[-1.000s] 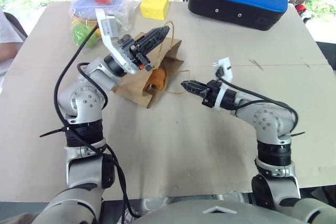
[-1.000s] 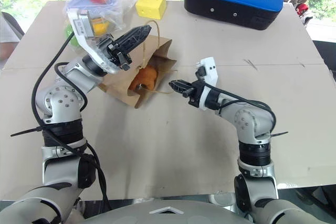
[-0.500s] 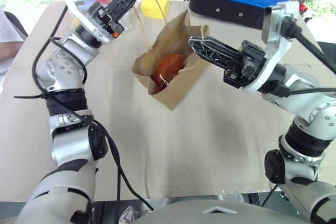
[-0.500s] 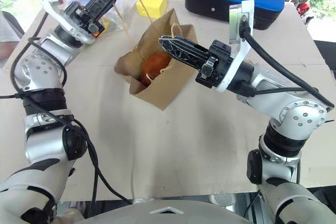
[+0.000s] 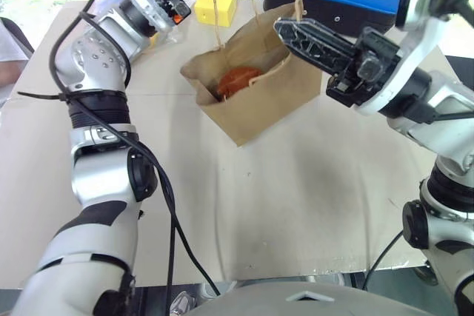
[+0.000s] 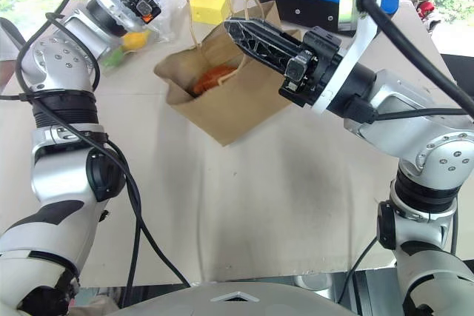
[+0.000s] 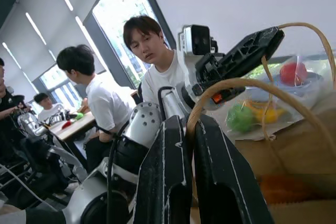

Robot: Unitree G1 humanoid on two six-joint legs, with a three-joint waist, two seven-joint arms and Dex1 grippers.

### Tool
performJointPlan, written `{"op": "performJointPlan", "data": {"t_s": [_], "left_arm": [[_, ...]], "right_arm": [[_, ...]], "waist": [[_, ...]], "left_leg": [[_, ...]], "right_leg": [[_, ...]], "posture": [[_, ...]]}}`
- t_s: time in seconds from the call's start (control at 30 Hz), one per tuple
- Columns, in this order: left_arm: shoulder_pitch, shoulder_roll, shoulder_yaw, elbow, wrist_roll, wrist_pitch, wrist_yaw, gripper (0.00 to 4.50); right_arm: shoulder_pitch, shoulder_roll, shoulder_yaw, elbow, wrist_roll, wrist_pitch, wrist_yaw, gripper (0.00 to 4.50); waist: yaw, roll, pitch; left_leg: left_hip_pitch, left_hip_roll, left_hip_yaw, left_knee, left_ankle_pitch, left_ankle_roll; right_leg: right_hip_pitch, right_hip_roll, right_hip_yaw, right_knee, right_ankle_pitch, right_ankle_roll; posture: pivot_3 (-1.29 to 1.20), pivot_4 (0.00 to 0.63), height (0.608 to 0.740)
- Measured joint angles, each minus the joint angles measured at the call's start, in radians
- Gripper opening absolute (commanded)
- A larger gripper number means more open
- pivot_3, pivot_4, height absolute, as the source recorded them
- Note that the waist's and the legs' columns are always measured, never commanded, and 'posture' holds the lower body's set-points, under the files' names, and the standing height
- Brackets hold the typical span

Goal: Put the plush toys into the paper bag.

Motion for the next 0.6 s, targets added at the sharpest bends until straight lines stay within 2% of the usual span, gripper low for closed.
{"op": "performJointPlan", "data": {"t_s": [0.07, 0.33, 0.43, 0.53, 0.57, 0.6], "left_arm": [[-0.003, 0.0, 0.001, 0.017, 0.007, 0.007, -0.003, 0.0], [-0.031, 0.031, -0.003, 0.037, 0.037, 0.03, -0.031, 0.0], [0.0, 0.024, -0.06, 0.02, 0.095, 0.015, -0.043, 0.0], [0.094, -0.02, -0.132, -0.007, 0.168, -0.027, -0.041, 0.0], [0.12, -0.028, -0.161, -0.009, 0.195, -0.044, -0.041, 0.0], [0.139, -0.032, -0.18, -0.009, 0.214, -0.057, -0.043, 0.34]], "right_arm": [[-0.006, -0.017, 0.021, -0.001, 0.035, -0.024, -0.006, 0.05], [-0.037, -0.071, 0.065, -0.001, 0.09, -0.073, -0.016, 0.05], [0.031, -0.116, 0.103, 0.002, -0.017, -0.064, 0.027, 0.05], [0.135, -0.124, 0.151, 0.072, -0.176, -0.057, 0.069, 0.05], [0.148, -0.128, 0.162, 0.085, -0.226, -0.057, 0.098, 0.28], [0.157, -0.138, 0.167, 0.087, -0.265, -0.057, 0.125, 0.56]], "waist": [[0.001, 0.0, 0.0], [0.003, 0.0, 0.0], [0.009, -0.001, -0.001], [0.013, 0.0, 0.0], [0.014, 0.0, 0.0], [0.013, 0.0, 0.0]], "left_leg": [[-0.004, 0.0, -0.001, 0.002, 0.0, 0.0], [-0.005, 0.0, -0.001, 0.003, 0.0, 0.0], [-0.004, 0.0, -0.001, 0.003, 0.0, 0.0], [-0.005, -0.001, -0.001, 0.005, 0.0, 0.0], [-0.006, 0.0, -0.001, 0.005, 0.0, 0.0], [-0.006, 0.0, -0.001, 0.006, 0.0, 0.0]], "right_leg": [[-0.003, 0.0, -0.001, 0.0, 0.0, 0.0], [-0.003, 0.0, -0.002, 0.001, 0.0, 0.0], [-0.002, -0.001, -0.001, 0.0, 0.0, 0.0], [-0.003, -0.001, -0.001, 0.001, 0.0, 0.0], [-0.003, -0.001, -0.001, 0.001, 0.0, 0.0], [-0.003, 0.0, 0.0, 0.001, 0.0, 0.0]], "posture": [[0.0, 0.15, 0.74], [0.0, 0.15, 0.74], [0.0, 0.15, 0.74], [0.0, 0.15, 0.74], [0.0, 0.15, 0.74], [0.0, 0.15, 0.74]]}}
